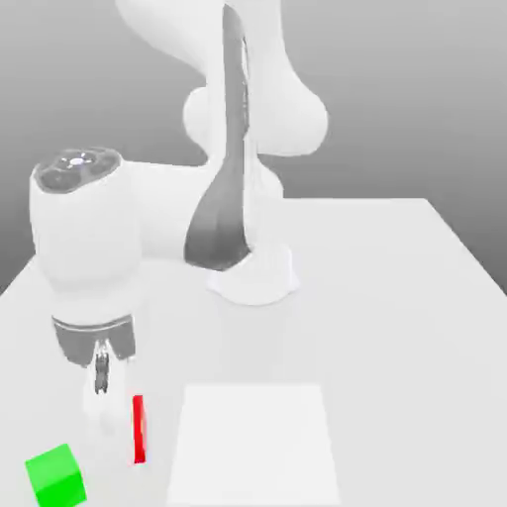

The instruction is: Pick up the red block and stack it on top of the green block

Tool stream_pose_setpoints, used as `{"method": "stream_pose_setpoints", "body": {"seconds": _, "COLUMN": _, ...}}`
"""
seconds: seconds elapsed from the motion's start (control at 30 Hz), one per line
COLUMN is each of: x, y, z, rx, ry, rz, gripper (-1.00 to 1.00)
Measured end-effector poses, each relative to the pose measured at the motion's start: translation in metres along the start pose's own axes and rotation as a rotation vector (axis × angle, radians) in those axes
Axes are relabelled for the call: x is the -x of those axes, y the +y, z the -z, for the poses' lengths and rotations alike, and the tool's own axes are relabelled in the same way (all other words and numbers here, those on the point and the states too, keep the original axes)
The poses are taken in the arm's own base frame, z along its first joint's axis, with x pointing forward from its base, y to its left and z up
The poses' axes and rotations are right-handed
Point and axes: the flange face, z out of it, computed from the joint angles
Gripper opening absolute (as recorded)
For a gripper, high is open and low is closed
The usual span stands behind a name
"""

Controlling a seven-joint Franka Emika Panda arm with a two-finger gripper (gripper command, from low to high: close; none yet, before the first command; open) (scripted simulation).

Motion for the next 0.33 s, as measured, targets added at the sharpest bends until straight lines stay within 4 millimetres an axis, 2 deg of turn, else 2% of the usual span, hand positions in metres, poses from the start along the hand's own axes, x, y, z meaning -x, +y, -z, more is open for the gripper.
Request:
{"method": "stream_pose_setpoints", "body": {"seconds": 0.07, "x": -0.024, "y": -0.018, "z": 0.007, "rx": 0.000, "ry": 0.000, "rz": -0.143, "gripper": -1.00}}
{"method": "stream_pose_setpoints", "body": {"seconds": 0.1, "x": -0.031, "y": -0.023, "z": 0.003, "rx": -0.001, "ry": -0.001, "rz": -0.181, "gripper": -1.00}}
{"method": "stream_pose_setpoints", "body": {"seconds": 0.2, "x": -0.037, "y": -0.028, "z": -0.034, "rx": -0.001, "ry": -0.001, "rz": -0.215, "gripper": -1.00}}
{"method": "stream_pose_setpoints", "body": {"seconds": 0.23, "x": -0.037, "y": -0.027, "z": -0.046, "rx": -0.001, "ry": -0.001, "rz": -0.217, "gripper": 1.00}}
{"method": "stream_pose_setpoints", "body": {"seconds": 0.33, "x": -0.037, "y": -0.027, "z": -0.046, "rx": -0.001, "ry": -0.001, "rz": -0.217, "gripper": 1.00}}
